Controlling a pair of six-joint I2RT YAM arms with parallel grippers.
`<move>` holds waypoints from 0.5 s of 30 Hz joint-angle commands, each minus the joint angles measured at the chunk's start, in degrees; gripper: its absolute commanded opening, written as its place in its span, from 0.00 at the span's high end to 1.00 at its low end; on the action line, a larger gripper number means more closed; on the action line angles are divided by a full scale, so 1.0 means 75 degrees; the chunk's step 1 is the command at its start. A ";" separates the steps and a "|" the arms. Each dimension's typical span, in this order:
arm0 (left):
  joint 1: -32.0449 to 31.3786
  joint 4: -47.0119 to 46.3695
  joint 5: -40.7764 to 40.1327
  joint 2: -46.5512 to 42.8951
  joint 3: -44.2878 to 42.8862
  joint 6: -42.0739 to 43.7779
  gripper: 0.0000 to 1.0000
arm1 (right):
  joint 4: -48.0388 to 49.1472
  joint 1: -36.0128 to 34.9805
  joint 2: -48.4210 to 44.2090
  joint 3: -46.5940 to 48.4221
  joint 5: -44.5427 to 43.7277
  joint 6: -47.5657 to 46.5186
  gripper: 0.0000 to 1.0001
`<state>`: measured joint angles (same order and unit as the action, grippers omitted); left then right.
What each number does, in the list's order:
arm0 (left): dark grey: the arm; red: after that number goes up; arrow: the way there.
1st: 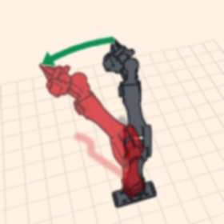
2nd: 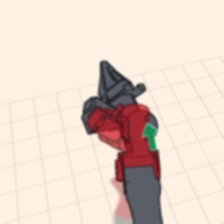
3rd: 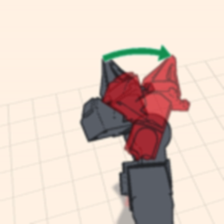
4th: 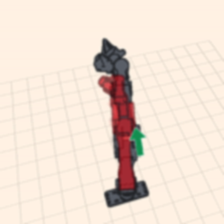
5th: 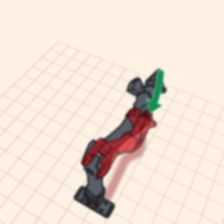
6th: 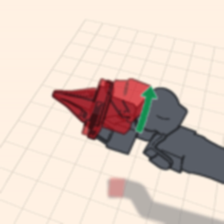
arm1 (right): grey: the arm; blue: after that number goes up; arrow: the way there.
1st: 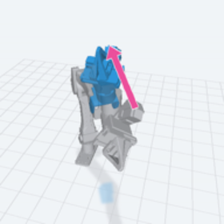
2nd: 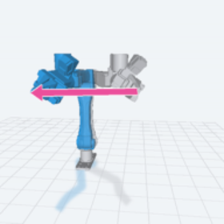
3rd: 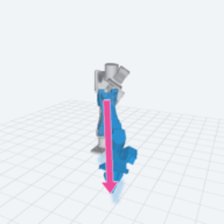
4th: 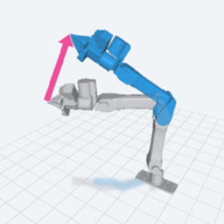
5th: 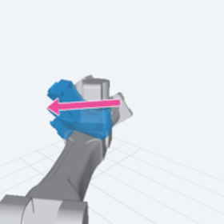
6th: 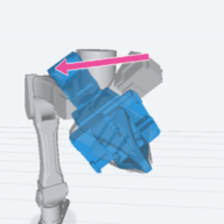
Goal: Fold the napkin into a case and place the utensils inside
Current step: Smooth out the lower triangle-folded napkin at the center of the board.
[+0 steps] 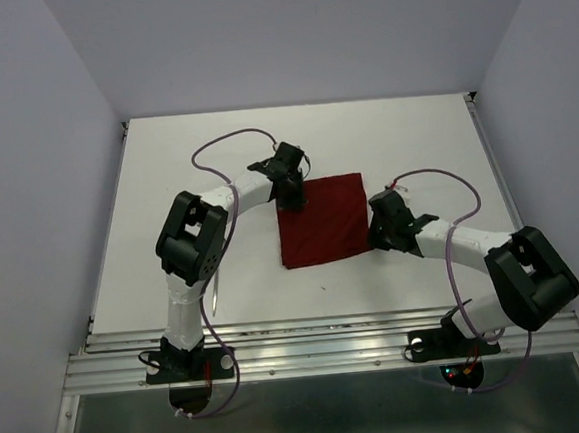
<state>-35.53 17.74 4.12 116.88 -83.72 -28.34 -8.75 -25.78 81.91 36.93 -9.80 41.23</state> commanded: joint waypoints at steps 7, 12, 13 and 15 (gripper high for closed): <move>0.0026 0.0576 -0.0385 0.0108 -0.1047 0.0602 1.00 | -0.2312 -0.1613 -0.1744 -0.0272 -0.0508 0.1710 0.87; 0.0026 0.0612 -0.0152 0.0049 -0.1340 0.0673 1.00 | -0.2747 -0.1544 -0.1958 0.0535 -0.1481 0.1031 0.81; 0.0026 0.0612 -0.0012 0.0037 -0.1376 0.0673 1.00 | -0.2747 -0.1450 -0.1597 0.1001 -0.1552 0.0890 0.81; -0.0009 0.0600 0.0106 0.0014 -0.1446 0.0650 1.00 | -0.2619 -0.0982 -0.1127 0.1484 -0.1482 0.0434 0.81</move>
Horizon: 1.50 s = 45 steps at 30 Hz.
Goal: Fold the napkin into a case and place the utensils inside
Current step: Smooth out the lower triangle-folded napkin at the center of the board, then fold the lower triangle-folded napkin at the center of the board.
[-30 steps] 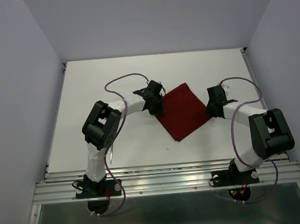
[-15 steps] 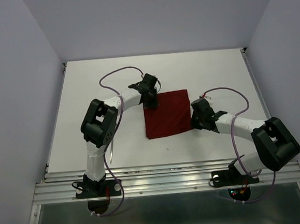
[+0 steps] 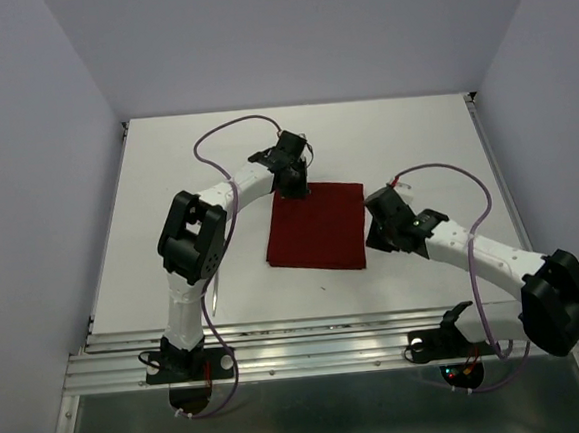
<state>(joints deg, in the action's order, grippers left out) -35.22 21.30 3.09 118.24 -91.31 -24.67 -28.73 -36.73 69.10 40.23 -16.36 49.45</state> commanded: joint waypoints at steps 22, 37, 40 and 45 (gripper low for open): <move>-0.0050 -0.0156 0.0314 -0.1092 0.0596 0.0089 0.99 | 0.1311 0.1933 0.6043 0.5394 0.0741 -0.2515 0.90; -0.0073 -0.0391 0.0302 -0.1210 0.0901 -0.0051 0.95 | 0.1452 0.2003 0.5083 0.5007 0.0213 -0.2691 0.90; -0.0073 -0.0344 0.0279 -0.1198 0.0843 -0.0051 0.95 | 0.1464 0.2003 0.5270 0.5031 0.0177 -0.2715 0.90; -0.0120 -0.0274 0.0174 -0.1304 0.0842 -0.0028 0.93 | 0.1464 0.2003 0.5985 0.5113 0.0014 -0.2715 0.91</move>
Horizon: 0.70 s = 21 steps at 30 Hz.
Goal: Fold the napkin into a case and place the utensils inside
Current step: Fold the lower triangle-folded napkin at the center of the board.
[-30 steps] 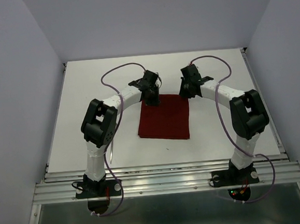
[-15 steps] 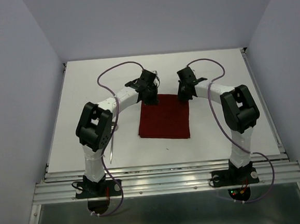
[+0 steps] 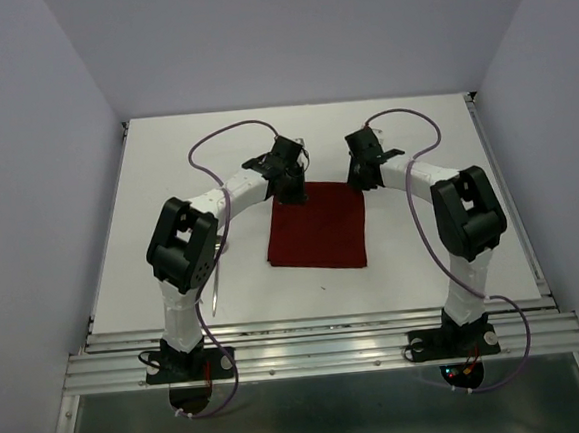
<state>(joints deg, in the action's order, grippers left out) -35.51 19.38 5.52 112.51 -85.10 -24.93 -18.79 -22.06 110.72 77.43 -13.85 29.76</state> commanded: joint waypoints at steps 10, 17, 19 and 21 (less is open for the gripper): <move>-0.0398 0.0077 -0.0583 -0.0915 0.0038 0.0171 0.71 | 0.0196 0.0047 -0.0123 0.0001 -0.0228 -0.0053 0.91; -0.0937 0.0486 -0.1437 -0.0728 -0.0524 0.0230 0.57 | 0.0173 0.0457 -0.1600 -0.0385 -0.0369 -0.0030 0.76; -0.1008 0.0615 -0.1532 -0.0611 -0.0676 0.0183 0.57 | 0.0173 0.0831 -0.2046 -0.0701 -0.0170 -0.0019 0.69; -0.1055 0.0627 -0.1509 -0.0541 -0.0723 0.0183 0.54 | 0.0173 0.1066 -0.2386 -0.1100 0.0099 -0.0030 0.64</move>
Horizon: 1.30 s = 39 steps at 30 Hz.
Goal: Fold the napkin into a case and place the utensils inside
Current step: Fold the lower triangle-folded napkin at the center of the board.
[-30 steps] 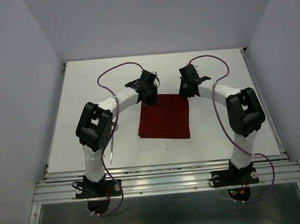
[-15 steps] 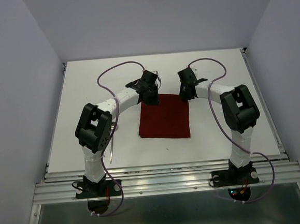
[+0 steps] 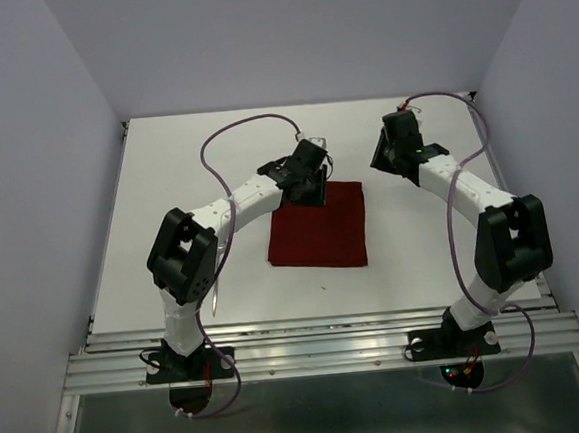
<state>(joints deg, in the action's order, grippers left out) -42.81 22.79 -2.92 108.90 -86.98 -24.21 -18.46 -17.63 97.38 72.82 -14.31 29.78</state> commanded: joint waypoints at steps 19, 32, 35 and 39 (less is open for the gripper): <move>0.0070 0.0724 -0.0373 0.1429 -0.2291 0.0017 0.46 | 0.0844 0.0851 0.0280 -0.1096 0.2950 -0.0162 0.34; 0.0715 -0.0155 0.1536 0.2202 -0.2582 -0.0065 0.79 | 0.0762 0.0241 0.1687 -0.0030 0.2505 -0.0326 0.31; 0.0844 -0.0307 0.1980 0.2424 -0.2676 -0.0112 0.94 | 0.0750 0.0241 0.1827 0.0064 0.2412 -0.0338 0.33; 0.0915 -0.0670 0.2568 0.2530 -0.2758 -0.0241 1.00 | 0.0645 0.0241 0.2003 0.0181 0.2236 -0.0385 0.37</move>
<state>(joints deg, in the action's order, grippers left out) -36.47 21.56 10.50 128.46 -104.51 -25.30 -13.78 -15.75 110.74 72.10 4.51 27.97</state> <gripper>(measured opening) 0.020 0.650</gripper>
